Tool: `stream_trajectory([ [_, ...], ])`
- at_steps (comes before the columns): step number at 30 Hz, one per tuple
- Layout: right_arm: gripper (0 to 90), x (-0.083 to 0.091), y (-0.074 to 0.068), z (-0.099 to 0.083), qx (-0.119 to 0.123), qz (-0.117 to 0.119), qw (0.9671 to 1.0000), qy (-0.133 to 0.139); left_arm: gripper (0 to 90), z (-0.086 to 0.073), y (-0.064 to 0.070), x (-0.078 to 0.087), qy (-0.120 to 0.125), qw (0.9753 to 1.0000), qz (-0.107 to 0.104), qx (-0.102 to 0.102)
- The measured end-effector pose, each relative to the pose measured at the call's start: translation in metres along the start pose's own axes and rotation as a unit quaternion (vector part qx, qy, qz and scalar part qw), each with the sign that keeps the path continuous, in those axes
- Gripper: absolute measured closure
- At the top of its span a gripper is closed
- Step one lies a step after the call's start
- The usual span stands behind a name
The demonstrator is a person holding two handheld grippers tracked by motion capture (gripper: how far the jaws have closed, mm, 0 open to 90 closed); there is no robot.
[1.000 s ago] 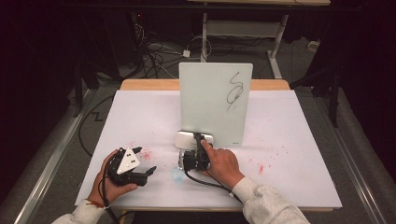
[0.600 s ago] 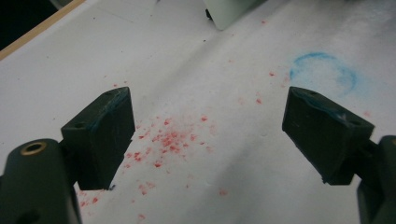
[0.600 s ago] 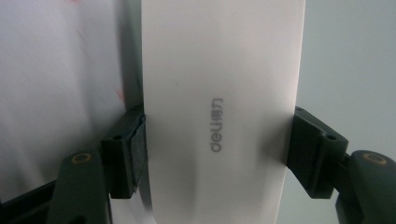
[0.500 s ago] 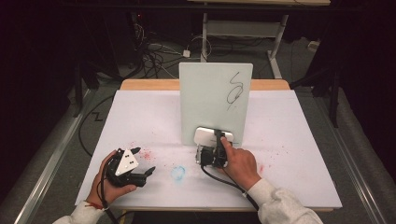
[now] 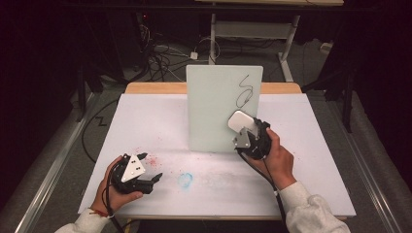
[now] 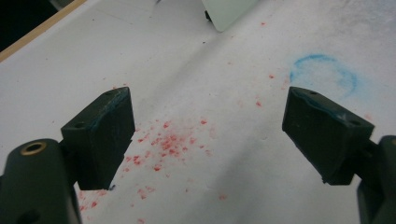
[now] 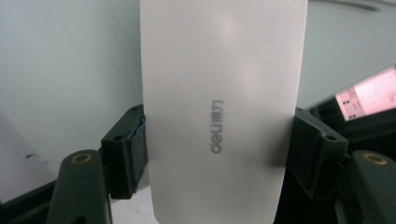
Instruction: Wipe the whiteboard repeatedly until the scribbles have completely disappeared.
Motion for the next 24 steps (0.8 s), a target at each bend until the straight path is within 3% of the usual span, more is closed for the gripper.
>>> stream_trajectory([
  [5, 31.0, 0.0, 0.019, 0.001, -0.057, -0.009, 0.9983, 0.014, 16.3, 0.0, 0.0, 0.0, 0.0, 1.0, -0.001, 0.001],
  [10, 31.0, 0.0, 0.029, 0.005, -0.106, -0.022, 0.9938, 0.025, 16.3, 0.0, 0.0, 0.0, 0.0, 1.0, 0.0, 0.001],
  [17, 31.0, 0.0, 0.026, 0.005, -0.122, -0.027, 0.9917, 0.028, 16.2, 0.0, 0.0, -0.001, -0.001, 1.0, 0.0, 0.0],
  [24, 31.0, -0.002, 0.005, 0.008, -0.106, -0.009, 0.9939, 0.028, 16.3, 0.0, 0.0, -0.001, -0.001, 1.0, -0.001, -0.001],
])
Point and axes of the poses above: each handheld gripper's, and its own axes: x roughly backward along the jaws, z roughly out of its top, y roughly to its right, the point moved 9 cm from there along -x, roughly forward along the jaws, and after that the axes turned 13 degrees about y, right-handed, at the moved point
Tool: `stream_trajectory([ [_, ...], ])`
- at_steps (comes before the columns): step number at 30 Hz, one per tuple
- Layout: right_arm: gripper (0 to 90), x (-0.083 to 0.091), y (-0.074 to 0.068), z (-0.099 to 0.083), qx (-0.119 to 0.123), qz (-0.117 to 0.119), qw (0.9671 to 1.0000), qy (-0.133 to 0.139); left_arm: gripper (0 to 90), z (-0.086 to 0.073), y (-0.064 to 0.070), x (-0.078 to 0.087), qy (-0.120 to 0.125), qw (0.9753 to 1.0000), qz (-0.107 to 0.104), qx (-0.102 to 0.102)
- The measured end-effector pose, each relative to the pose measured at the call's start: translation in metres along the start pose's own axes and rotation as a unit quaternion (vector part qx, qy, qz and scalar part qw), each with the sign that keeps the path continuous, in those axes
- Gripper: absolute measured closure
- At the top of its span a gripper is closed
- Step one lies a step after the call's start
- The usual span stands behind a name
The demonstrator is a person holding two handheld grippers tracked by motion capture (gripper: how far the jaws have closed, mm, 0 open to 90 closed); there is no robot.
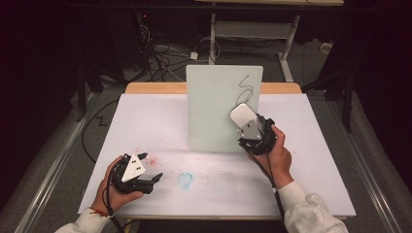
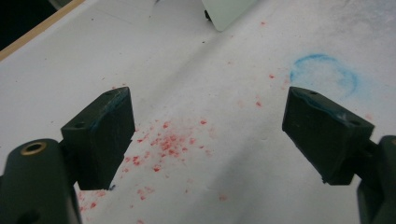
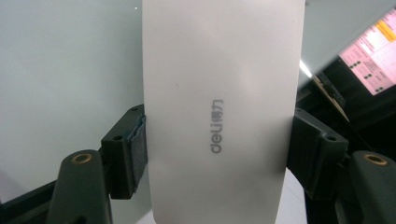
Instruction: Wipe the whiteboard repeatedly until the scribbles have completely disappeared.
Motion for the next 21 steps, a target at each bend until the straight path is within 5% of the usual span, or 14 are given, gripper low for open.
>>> stream_trajectory([
  [7, 31.0, -0.002, -0.004, 0.005, -0.003, -0.001, 0.9999, 0.014, 16.2, 0.001, 0.0, 0.001, 0.003, 1.0, 0.001, 0.0],
  [21, 31.0, -0.007, 0.019, 0.029, -0.086, -0.03, 0.9946, 0.05, 16.3, 0.0, 0.002, 0.001, 0.001, 1.0, -0.001, 0.0],
])
Point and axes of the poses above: each handheld gripper's, and its own axes: x roughly backward along the jaws, z roughly out of its top, y roughly to its right, the point moved 9 cm from there along -x, roughly forward along the jaws, and after that the axes turned 13 degrees about y, right-handed, at the moved point
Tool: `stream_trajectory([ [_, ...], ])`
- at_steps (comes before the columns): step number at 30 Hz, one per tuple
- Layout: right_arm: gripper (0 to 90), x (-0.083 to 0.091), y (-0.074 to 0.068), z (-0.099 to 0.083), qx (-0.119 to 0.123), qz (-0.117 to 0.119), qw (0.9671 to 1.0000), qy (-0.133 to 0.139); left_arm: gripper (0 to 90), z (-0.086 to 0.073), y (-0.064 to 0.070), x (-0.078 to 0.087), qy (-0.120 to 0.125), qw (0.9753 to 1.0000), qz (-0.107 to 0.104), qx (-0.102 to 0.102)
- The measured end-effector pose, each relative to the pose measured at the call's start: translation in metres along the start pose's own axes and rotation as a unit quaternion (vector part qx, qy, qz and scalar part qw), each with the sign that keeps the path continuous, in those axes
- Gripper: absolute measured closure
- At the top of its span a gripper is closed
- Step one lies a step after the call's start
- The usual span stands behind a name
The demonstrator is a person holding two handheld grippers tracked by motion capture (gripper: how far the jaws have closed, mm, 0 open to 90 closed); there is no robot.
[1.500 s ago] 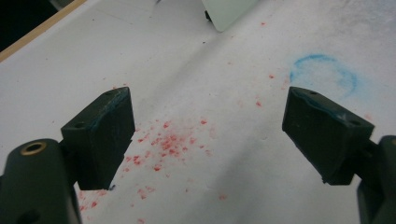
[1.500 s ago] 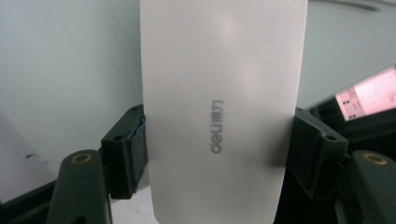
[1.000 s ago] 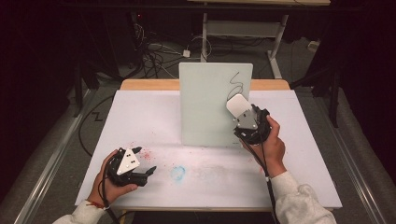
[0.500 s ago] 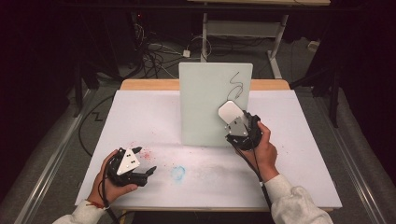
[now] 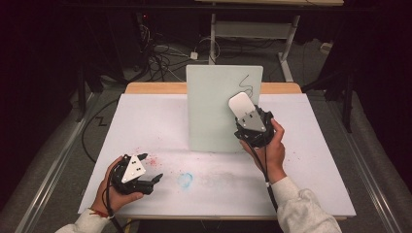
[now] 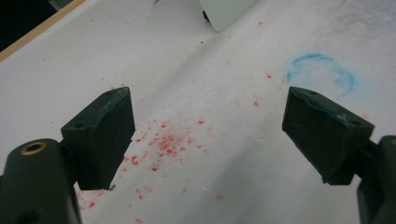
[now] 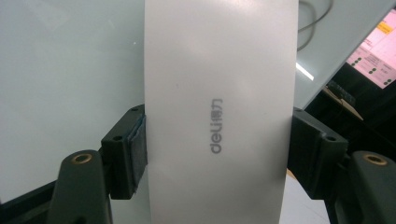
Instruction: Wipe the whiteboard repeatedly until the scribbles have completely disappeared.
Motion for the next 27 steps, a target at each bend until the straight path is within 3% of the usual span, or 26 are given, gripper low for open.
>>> stream_trajectory([
  [6, 31.0, -0.001, 0.02, 0.008, -0.049, -0.022, 0.9984, 0.013, 16.3, 0.0, 0.001, 0.0, 0.0, 1.0, 0.001, 0.0],
  [15, 31.0, 0.0, 0.019, 0.004, -0.061, -0.028, 0.9977, 0.013, 16.3, 0.0, 0.002, 0.0, 0.0, 1.0, 0.0, 0.0],
  [18, 31.0, 0.001, 0.01, -0.001, -0.056, -0.026, 0.9981, 0.007, 16.3, 0.0, 0.002, 0.0, -0.002, 1.0, -0.001, -0.003],
  [24, 31.0, 0.002, -0.028, -0.011, -0.017, -0.006, 0.9998, -0.006, 16.3, 0.001, 0.002, 0.001, 0.0, 1.0, 0.0, -0.006],
  [27, 31.0, 0.001, -0.036, -0.011, -0.014, -0.007, 0.9999, -0.005, 16.3, 0.0, 0.002, 0.001, -0.003, 0.9999, 0.0, -0.01],
])
Point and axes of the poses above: each handheld gripper's, and its own axes: x roughly backward along the jaws, z roughly out of its top, y roughly to its right, the point moved 9 cm from there along -x, roughly forward along the jaws, and after that the axes turned 13 degrees about y, right-handed, at the moved point
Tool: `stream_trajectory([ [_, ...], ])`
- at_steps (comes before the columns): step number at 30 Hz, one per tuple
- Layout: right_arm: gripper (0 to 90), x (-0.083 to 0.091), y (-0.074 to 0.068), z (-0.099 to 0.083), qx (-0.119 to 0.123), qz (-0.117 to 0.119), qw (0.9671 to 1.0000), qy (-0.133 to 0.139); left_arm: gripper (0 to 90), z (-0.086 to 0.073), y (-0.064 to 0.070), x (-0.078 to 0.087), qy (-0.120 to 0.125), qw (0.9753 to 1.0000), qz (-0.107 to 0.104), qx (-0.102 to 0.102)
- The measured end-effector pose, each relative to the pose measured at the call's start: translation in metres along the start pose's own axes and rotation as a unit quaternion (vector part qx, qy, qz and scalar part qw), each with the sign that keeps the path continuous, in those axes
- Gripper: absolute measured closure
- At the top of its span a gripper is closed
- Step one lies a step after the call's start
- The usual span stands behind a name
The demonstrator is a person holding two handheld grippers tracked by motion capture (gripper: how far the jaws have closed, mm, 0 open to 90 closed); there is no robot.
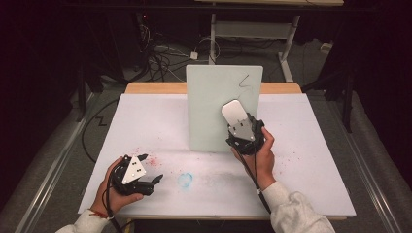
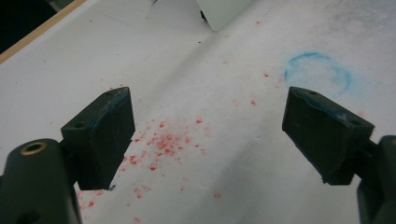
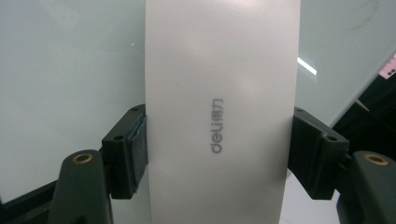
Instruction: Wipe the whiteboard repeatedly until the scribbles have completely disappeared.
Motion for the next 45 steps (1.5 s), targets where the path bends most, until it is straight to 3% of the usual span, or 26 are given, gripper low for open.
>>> stream_trajectory([
  [5, 31.0, -0.002, 0.006, 0.007, -0.013, 0.004, 0.9999, 0.009, 16.3, 0.0, -0.001, 0.0, 0.0, 1.0, 0.0, 0.0],
  [14, 31.0, -0.01, 0.049, 0.038, -0.045, -0.027, 0.9981, 0.033, 16.3, 0.0, 0.0, -0.001, 0.004, 1.0, -0.005, 0.0],
  [20, 31.0, -0.014, 0.067, 0.052, -0.054, -0.038, 0.9971, 0.038, 16.3, -0.001, 0.001, -0.004, 0.001, 1.0, -0.008, -0.001],
  [26, 31.0, -0.012, 0.063, 0.045, -0.056, -0.038, 0.9972, 0.031, 16.3, 0.0, 0.001, -0.002, 0.003, 1.0, -0.004, -0.002],
  [35, 31.0, -0.005, 0.04, 0.023, -0.04, -0.025, 0.9987, 0.018, 16.3, 0.0, 0.001, -0.003, -0.001, 1.0, -0.007, -0.003],
  [37, 31.0, -0.006, 0.042, 0.025, -0.048, -0.019, 0.9986, 0.017, 16.3, 0.0, 0.002, -0.004, -0.002, 1.0, -0.007, -0.004],
  [45, 31.0, -0.015, 0.068, 0.054, -0.063, -0.034, 0.997, 0.029, 16.3, 0.0, 0.002, -0.004, 0.001, 1.0, -0.007, -0.001],
])
Point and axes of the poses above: each handheld gripper's, and its own axes: x roughly backward along the jaws, z roughly out of its top, y roughly to its right, the point moved 9 cm from there along -x, roughly forward along the jaws, and after that the axes turned 13 degrees about y, right-handed, at the moved point
